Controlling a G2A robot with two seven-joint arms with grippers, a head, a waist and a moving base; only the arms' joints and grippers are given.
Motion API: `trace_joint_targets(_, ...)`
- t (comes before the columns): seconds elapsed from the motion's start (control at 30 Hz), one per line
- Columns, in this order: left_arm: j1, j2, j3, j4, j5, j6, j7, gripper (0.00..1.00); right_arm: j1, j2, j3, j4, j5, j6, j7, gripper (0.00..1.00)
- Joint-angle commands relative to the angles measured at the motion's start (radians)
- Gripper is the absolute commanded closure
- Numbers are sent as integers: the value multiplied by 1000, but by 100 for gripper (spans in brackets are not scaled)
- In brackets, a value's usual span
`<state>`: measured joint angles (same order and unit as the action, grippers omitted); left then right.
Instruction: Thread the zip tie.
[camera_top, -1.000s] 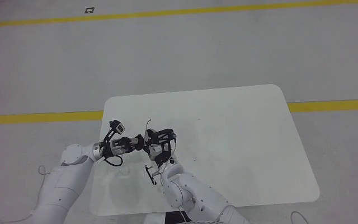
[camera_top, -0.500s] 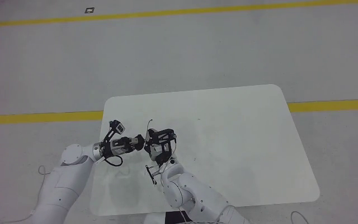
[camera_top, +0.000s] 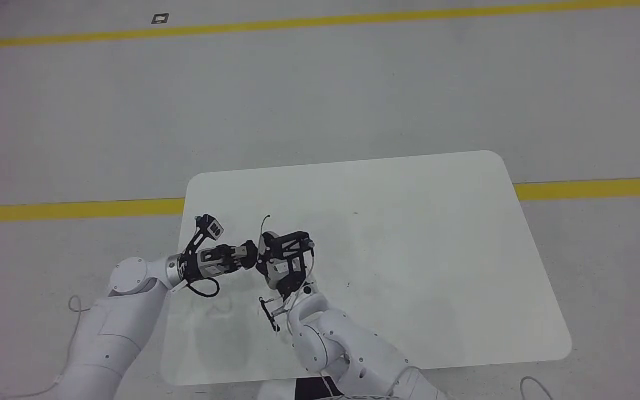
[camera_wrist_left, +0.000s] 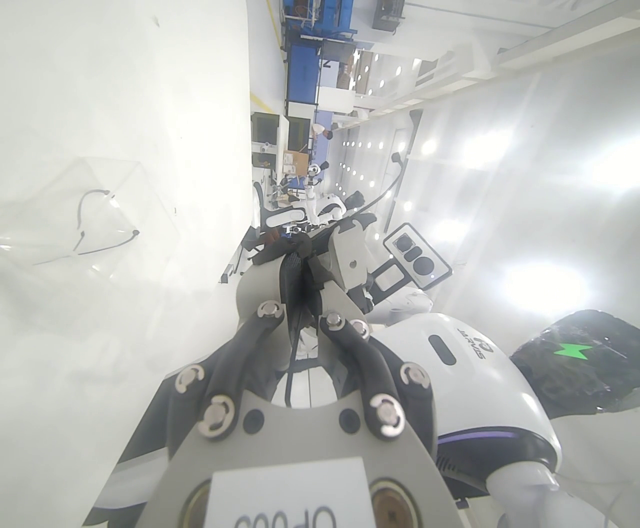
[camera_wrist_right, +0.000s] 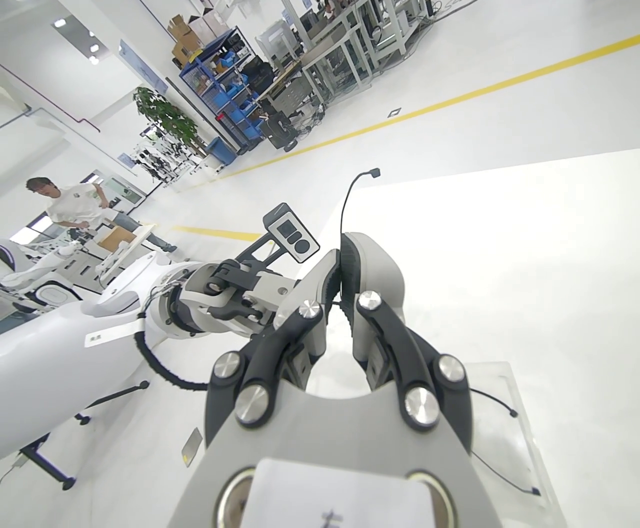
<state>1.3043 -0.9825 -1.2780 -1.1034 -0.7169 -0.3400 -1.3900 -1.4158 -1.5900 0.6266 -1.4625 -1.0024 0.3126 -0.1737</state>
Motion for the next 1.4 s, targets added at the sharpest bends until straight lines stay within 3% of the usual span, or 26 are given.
trace_joint_targets(0.0,0,0,0,0,0,0,0,100,1,1,-2,0,-2,6,-1,100)
trace_joint_targets(0.73,0,0,0,0,0,0,0,100,0,10,-6,-9,-10,26,-2,100)
trace_joint_targets(1.37,0,0,0,0,0,0,0,100,5,13,-15,-6,-8,10,17,100)
